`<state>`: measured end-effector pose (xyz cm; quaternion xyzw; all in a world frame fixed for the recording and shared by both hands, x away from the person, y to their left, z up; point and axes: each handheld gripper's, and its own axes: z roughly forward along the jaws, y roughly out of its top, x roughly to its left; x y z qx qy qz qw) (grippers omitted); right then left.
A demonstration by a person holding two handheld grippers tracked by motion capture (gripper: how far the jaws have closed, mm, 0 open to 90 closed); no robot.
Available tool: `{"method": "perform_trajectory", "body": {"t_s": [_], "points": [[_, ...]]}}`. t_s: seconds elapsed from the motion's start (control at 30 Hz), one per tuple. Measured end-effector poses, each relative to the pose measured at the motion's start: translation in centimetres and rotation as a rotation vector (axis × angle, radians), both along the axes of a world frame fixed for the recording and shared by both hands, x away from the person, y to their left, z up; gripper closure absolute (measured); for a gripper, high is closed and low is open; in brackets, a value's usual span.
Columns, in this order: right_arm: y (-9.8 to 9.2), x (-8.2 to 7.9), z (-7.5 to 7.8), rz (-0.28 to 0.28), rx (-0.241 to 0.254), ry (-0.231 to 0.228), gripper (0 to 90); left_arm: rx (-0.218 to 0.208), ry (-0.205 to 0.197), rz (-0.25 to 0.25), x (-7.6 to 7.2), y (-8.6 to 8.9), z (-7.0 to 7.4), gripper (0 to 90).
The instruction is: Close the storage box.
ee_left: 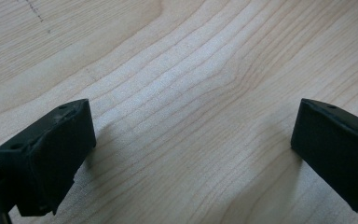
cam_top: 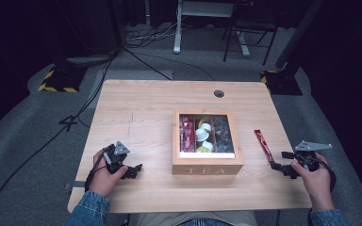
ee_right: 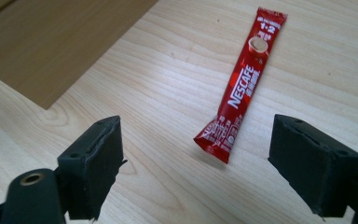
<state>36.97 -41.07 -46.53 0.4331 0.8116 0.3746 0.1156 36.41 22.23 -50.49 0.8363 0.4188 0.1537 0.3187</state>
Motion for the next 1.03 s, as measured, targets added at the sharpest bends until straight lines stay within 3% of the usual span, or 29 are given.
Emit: {"method": "perform_trajectory", "body": {"t_s": [0.13,0.37,0.53,0.67,0.83,1.03], "points": [[0.1,-0.2,-1.0,-0.002,0.001,-0.003,16.1,-0.006,0.003,0.001,0.0,0.0,0.0,0.1],[0.1,-0.5,-2.3,-0.024,-0.022,-0.056,16.0,-0.008,0.005,0.000,0.1,-0.1,0.0,0.1],[0.3,-0.6,-3.0,-0.028,-0.035,-0.050,16.0,-0.005,0.007,0.000,0.1,-0.1,0.0,0.0],[0.5,-0.8,-3.6,-0.070,-0.041,-0.064,15.0,-0.007,0.005,0.005,0.2,-0.1,0.0,0.0],[1.2,-1.0,-3.8,-0.089,-0.096,-0.100,13.0,-0.009,0.003,0.005,0.2,-0.1,0.0,0.0],[1.2,-1.0,-3.8,-0.085,-0.101,-0.098,12.4,-0.007,0.003,0.008,0.2,-0.1,0.0,0.0]]}}
